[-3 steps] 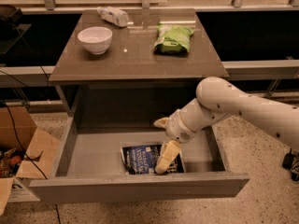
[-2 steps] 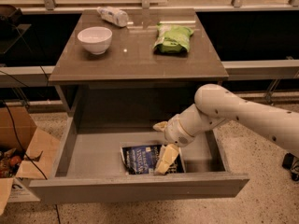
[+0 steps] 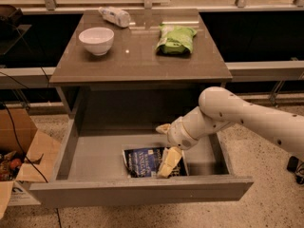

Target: Pick blue chip bag from top drawer and place on counter

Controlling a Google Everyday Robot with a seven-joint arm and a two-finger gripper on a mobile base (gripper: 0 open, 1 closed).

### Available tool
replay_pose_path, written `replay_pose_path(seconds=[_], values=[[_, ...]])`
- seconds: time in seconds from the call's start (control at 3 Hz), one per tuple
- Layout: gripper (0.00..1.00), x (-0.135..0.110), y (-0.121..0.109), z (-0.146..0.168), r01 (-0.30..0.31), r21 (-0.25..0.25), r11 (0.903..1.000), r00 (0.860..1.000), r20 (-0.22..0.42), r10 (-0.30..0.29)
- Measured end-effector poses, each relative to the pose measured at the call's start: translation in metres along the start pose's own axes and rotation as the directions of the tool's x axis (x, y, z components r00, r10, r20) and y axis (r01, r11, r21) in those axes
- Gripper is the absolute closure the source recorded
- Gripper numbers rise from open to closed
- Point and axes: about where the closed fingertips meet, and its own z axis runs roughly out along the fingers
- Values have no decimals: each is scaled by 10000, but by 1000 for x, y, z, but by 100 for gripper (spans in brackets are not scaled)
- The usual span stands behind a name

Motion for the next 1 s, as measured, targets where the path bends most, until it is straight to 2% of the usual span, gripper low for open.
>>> replay_pose_path(seconds=[0.33,0.67,1.0], values=[[15,-35,-10,-43,551,885,9945,9970,493,-596],[11,-77,-23,-95,1029,1995,9745,9858,1101,-1267],[0,-96,-32,-118,1185,2449,9623,9816,1169,-1507]])
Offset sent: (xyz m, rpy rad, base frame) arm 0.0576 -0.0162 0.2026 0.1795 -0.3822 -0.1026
